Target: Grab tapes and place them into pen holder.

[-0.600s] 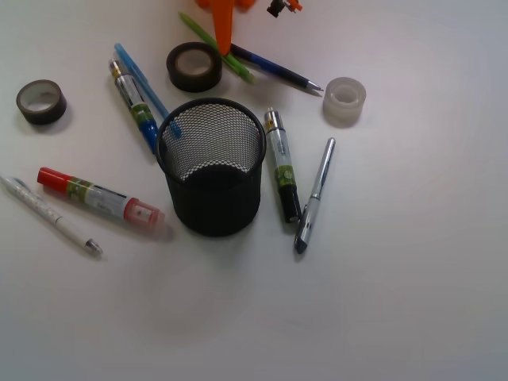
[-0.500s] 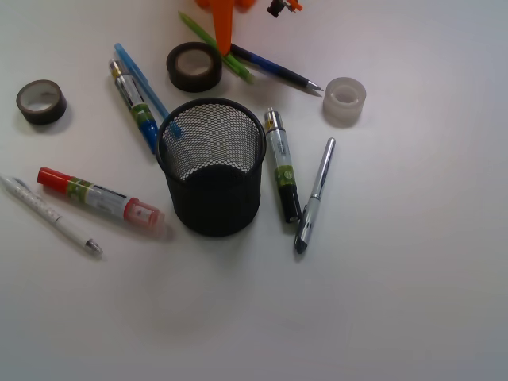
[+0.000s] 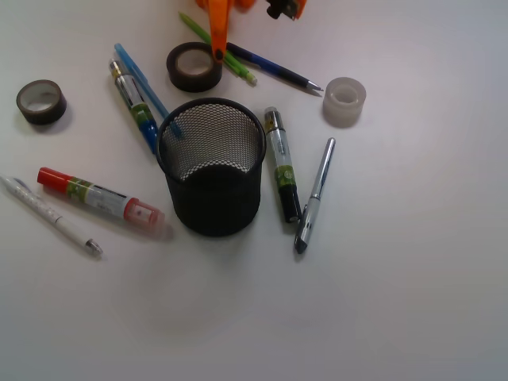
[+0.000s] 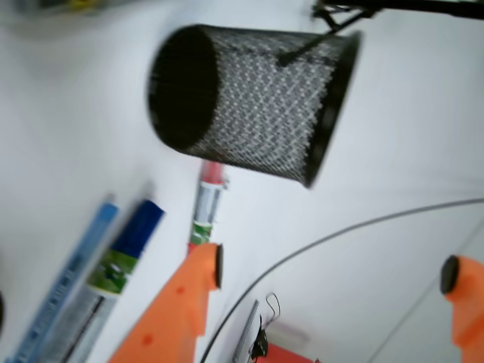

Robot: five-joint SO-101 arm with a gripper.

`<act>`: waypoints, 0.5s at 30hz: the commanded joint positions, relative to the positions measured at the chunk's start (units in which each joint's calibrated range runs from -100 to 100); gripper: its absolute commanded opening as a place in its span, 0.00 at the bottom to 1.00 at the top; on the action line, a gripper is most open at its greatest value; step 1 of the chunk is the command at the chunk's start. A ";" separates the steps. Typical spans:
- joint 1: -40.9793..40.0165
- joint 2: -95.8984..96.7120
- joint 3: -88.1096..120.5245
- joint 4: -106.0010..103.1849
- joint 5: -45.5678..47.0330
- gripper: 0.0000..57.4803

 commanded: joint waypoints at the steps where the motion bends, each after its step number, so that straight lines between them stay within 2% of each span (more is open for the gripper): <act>1: 4.32 0.22 -14.64 6.41 -0.59 0.57; 7: 14.33 14.59 -34.38 11.66 -0.83 0.57; 12: 22.41 42.13 -47.43 15.86 -8.64 0.56; 15: 24.05 65.50 -57.48 19.01 -14.11 0.56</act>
